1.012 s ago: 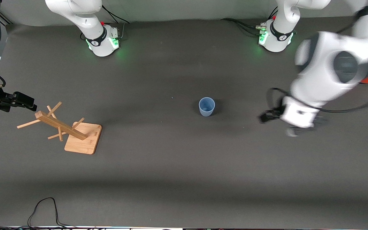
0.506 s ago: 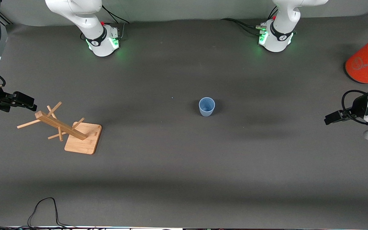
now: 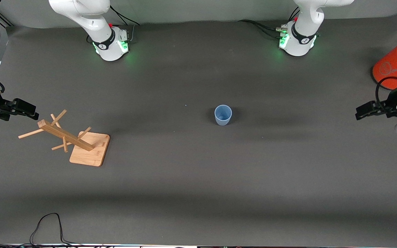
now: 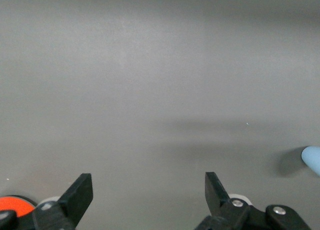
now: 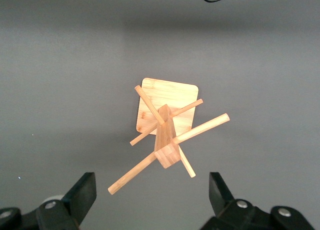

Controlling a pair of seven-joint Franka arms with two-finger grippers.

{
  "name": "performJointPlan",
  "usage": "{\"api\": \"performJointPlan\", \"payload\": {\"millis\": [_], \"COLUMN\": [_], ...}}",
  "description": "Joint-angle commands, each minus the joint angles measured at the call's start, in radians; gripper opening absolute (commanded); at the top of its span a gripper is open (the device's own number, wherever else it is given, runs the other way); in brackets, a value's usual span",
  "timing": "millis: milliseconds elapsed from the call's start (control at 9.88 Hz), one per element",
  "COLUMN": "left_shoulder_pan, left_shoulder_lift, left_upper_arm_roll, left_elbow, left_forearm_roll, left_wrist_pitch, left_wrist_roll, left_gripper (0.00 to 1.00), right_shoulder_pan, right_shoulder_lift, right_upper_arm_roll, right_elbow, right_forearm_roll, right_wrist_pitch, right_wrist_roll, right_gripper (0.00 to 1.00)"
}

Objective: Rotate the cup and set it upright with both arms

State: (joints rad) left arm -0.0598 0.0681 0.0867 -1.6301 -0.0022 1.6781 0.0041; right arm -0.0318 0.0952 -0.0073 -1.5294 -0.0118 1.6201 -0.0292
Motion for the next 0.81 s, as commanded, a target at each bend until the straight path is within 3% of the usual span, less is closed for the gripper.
{"api": "performJointPlan", "payload": {"millis": [0,708], "left_shoulder_pan": [0.012,0.018], "left_shoulder_lift": [-0.079,-0.122], "left_upper_arm_roll": [-0.005,0.007], "left_elbow": [-0.071,-0.027], "left_forearm_roll": [0.005,0.005], "left_wrist_pitch": [0.037,-0.049], "left_wrist_roll": [0.042,0.036], "left_gripper": [1.00,1.00], "right_shoulder_pan": [0.006,0.003], "right_shoulder_lift": [-0.006,-0.006], "right_upper_arm_roll": [-0.003,-0.007], "right_elbow": [0.009,0.009], "right_forearm_roll": [-0.011,-0.008], "right_wrist_pitch": [-0.002,-0.003], "right_wrist_roll": [0.005,-0.037], "right_gripper": [1.00,1.00]}}
